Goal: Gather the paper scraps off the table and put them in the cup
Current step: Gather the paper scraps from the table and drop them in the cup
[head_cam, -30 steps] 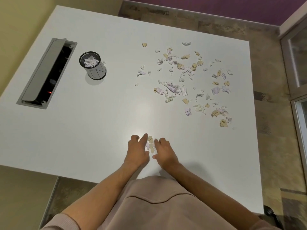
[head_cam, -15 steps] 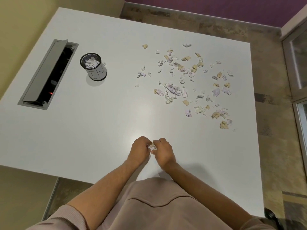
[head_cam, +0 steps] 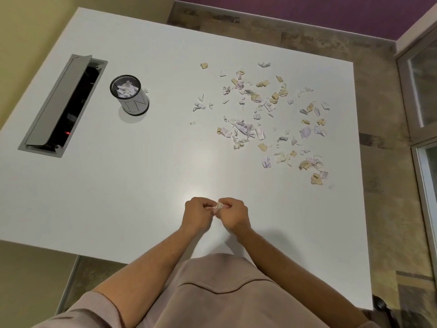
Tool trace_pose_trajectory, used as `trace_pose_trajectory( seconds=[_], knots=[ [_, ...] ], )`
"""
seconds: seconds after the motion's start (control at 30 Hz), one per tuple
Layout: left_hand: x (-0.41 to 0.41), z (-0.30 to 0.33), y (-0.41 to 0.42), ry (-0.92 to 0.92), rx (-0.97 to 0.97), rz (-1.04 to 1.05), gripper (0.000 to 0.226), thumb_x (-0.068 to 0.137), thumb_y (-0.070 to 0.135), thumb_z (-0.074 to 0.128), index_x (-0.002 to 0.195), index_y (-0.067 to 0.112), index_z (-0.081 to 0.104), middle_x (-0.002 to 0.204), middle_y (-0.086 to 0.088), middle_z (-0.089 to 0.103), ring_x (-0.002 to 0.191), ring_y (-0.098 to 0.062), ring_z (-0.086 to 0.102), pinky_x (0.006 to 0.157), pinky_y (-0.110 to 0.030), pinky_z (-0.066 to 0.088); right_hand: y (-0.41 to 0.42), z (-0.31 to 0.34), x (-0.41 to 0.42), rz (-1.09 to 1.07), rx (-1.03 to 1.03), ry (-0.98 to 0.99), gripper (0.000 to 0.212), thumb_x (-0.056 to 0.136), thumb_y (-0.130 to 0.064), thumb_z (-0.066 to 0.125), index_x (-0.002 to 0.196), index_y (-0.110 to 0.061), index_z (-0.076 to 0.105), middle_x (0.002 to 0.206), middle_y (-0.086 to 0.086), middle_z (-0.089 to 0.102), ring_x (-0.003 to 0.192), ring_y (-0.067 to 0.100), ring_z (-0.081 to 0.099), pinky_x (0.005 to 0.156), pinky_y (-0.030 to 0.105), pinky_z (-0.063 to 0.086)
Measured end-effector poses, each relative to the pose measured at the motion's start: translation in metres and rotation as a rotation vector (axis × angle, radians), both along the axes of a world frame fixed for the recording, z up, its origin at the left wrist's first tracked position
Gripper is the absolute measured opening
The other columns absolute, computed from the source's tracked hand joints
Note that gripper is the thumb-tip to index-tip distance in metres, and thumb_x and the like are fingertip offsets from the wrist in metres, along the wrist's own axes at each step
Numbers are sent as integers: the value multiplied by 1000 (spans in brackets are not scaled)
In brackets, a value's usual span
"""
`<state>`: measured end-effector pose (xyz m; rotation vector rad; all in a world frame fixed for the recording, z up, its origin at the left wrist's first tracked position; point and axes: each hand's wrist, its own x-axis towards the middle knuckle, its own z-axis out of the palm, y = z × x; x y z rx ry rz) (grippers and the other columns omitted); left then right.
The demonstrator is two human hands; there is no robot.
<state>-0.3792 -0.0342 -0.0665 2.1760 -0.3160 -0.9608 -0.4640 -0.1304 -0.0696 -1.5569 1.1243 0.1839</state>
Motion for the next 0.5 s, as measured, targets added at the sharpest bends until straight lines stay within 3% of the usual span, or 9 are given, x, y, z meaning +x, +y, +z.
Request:
trace_pose_trajectory(
  seconds=[0.03, 0.17, 0.33, 0.5],
  knots=[
    [-1, 1, 0, -4, -6, -7, 19, 81, -1, 67, 90, 12, 78, 89, -1, 76, 80, -11, 69, 74, -19, 54, -2, 2, -1, -44, 62, -24, 6, 72, -20, 68, 73, -25, 65, 73, -10, 64, 82, 21, 62, 81, 30, 55],
    [-7, 5, 0, -36, -52, -23, 25, 82, -2, 61, 85, 15, 79, 81, 3, 75, 77, -9, 69, 74, -22, 56, -8, -1, -9, -149, 224, -132, 24, 78, -24, 76, 100, -18, 72, 99, 6, 74, 98, 25, 70, 93, 42, 55],
    [-9, 6, 1, -45, -76, -13, 20, 84, 1, 66, 90, 15, 78, 81, 13, 70, 79, -4, 67, 71, -5, 47, -8, -3, -14, -287, 318, -201, 21, 69, -12, 77, 89, -18, 73, 95, 10, 75, 94, 28, 72, 92, 46, 55],
    [-6, 5, 5, -51, -105, -32, 19, 85, 4, 66, 95, 17, 76, 87, 13, 70, 83, 0, 66, 75, -6, 47, -6, -4, -17, -348, 356, -257, 21, 74, -8, 79, 94, -12, 72, 100, 14, 74, 99, 32, 70, 95, 47, 54]
  ],
)
